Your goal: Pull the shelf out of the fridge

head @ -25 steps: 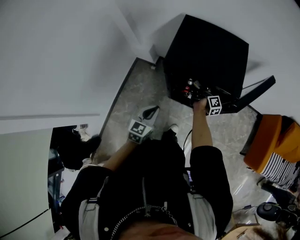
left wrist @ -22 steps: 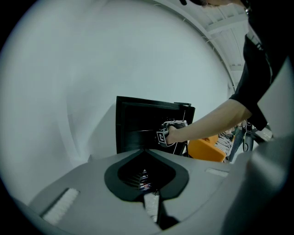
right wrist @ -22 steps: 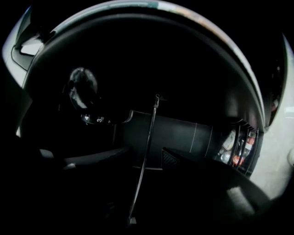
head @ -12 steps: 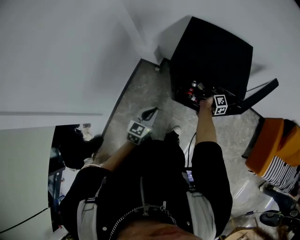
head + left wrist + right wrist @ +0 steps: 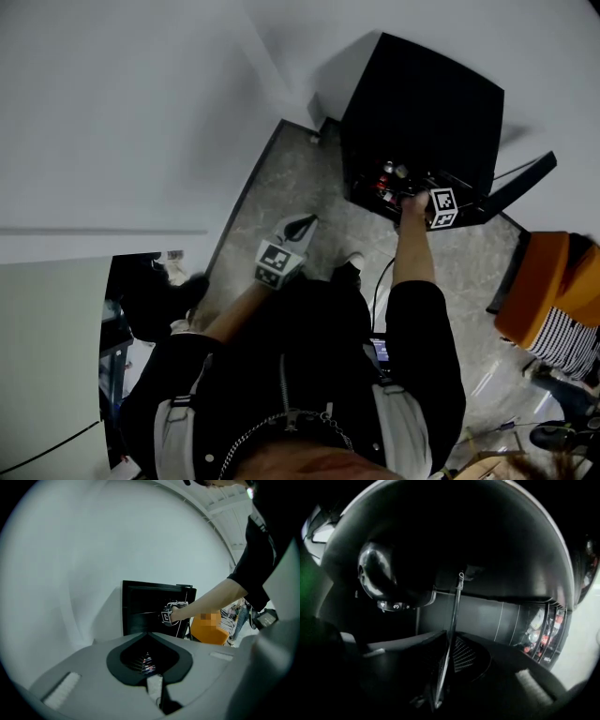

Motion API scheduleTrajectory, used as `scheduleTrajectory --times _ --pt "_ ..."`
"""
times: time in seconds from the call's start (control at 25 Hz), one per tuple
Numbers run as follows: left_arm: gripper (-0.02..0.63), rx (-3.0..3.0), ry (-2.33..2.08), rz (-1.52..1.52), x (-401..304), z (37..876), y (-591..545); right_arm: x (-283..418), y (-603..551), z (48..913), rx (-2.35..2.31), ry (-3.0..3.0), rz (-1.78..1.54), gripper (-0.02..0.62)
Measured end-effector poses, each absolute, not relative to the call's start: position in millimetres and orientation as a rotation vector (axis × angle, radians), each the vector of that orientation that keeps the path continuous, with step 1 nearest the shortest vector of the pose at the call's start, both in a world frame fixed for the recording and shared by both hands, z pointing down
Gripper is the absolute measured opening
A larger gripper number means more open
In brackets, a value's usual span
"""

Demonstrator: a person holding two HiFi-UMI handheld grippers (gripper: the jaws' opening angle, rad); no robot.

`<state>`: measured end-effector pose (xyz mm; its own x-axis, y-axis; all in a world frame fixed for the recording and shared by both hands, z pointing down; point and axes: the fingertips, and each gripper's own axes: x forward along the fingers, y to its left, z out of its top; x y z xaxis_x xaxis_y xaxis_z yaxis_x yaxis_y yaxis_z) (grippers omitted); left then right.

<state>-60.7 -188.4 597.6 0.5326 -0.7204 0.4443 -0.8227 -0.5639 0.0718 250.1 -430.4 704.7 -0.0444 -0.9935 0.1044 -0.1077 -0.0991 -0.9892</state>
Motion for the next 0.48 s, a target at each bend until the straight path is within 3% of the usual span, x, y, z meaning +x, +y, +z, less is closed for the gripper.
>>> scheduleTrajectory --times 0.48 --pt "0.011 2.501 -1.23 0.539 -48.9 603.6 -188.2 240.9 -404.6 704.9 -1.333 1.299 -1.283 0.032"
